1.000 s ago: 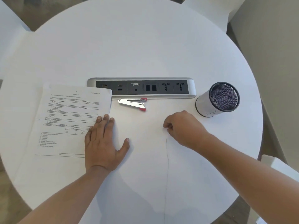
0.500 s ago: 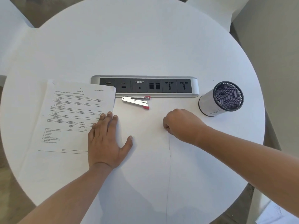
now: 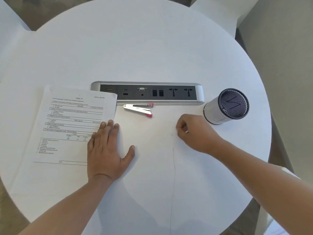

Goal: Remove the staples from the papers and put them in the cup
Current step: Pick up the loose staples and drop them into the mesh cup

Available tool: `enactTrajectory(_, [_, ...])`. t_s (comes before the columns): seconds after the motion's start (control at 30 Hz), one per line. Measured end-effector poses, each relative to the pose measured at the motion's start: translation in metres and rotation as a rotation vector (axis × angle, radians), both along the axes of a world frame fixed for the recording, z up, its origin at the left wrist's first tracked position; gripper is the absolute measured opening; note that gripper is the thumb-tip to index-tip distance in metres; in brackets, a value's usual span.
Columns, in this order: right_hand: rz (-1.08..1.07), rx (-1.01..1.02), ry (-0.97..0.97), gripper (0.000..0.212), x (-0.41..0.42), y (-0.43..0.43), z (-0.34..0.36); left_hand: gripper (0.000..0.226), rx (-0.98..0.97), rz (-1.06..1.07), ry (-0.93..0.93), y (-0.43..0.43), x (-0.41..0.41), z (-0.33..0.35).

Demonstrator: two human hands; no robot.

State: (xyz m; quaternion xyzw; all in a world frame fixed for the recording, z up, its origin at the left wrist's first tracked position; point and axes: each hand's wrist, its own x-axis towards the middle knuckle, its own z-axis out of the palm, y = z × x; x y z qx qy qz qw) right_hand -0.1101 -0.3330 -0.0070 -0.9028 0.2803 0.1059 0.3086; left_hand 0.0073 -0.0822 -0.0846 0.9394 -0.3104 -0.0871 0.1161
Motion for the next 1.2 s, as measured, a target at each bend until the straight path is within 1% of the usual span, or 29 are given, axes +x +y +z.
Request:
enactTrajectory(0.07, [-0.175,0.083,-0.074,0.012,-0.004,-0.006,0.022,0.084,-0.005,0.002,0.001,0.000,0.000,0.000])
enactTrajectory(0.13, [-0.288,0.116,-0.142,0.015,-0.011,-0.013,0.049,0.084,-0.010,0.002,0.003,0.000,0.000,0.000])
enactTrajectory(0.2, [-0.358,0.068,-0.206,0.015,-0.018,-0.023,0.076,0.083,-0.008,0.001,0.006,0.000,0.000,0.001])
enactTrajectory(0.27, [-0.406,-0.040,-0.233,0.014,-0.025,-0.040,0.096,0.084,-0.004,-0.004,0.011,0.000,0.000,0.001])
enactTrajectory(0.37, [-0.402,-0.189,-0.146,0.016,-0.032,-0.069,0.101,0.084,0.010,-0.006,0.015,0.001,0.000,0.001])
enactTrajectory(0.5, [-0.320,-0.229,0.043,0.030,-0.035,-0.093,0.089,0.084,0.009,-0.005,0.009,0.000,0.000,0.002])
enactTrajectory(0.57, [-0.336,-0.269,0.023,0.026,-0.032,-0.093,0.090,0.084,0.000,-0.004,0.006,-0.001,0.000,0.002])
enactTrajectory(0.63, [-0.339,-0.271,-0.077,0.019,-0.026,-0.080,0.093,0.084,-0.003,-0.003,0.003,-0.002,0.000,0.001])
enactTrajectory(0.67, [-0.303,-0.256,-0.110,0.017,-0.022,-0.070,0.092,0.084,-0.003,-0.003,0.001,-0.003,0.000,0.001])
enactTrajectory(0.73, [-0.159,-0.226,-0.104,0.015,-0.014,-0.045,0.081,0.084,-0.007,-0.002,-0.002,-0.003,0.000,0.000])
enactTrajectory(0.8, [0.010,-0.204,-0.057,0.014,-0.008,-0.021,0.058,0.084,-0.013,-0.001,-0.003,-0.003,0.000,0.000])
enactTrajectory(0.87, [0.129,-0.208,0.032,0.016,-0.003,-0.005,0.031,0.083,-0.012,0.000,-0.004,-0.002,0.000,0.000])
enactTrajectory(1.0, [0.269,-0.303,0.200,0.015,0.005,0.008,-0.005,0.083,-0.012,-0.005,-0.011,-0.001,0.000,0.000])
enactTrajectory(1.1, [0.343,-0.388,0.235,0.026,0.008,0.012,-0.017,0.083,-0.002,-0.006,-0.007,-0.001,0.001,0.001])
enactTrajectory(1.2, [0.402,-0.444,0.253,0.029,0.010,0.013,-0.022,0.084,0.004,-0.007,-0.002,-0.001,0.000,0.001])
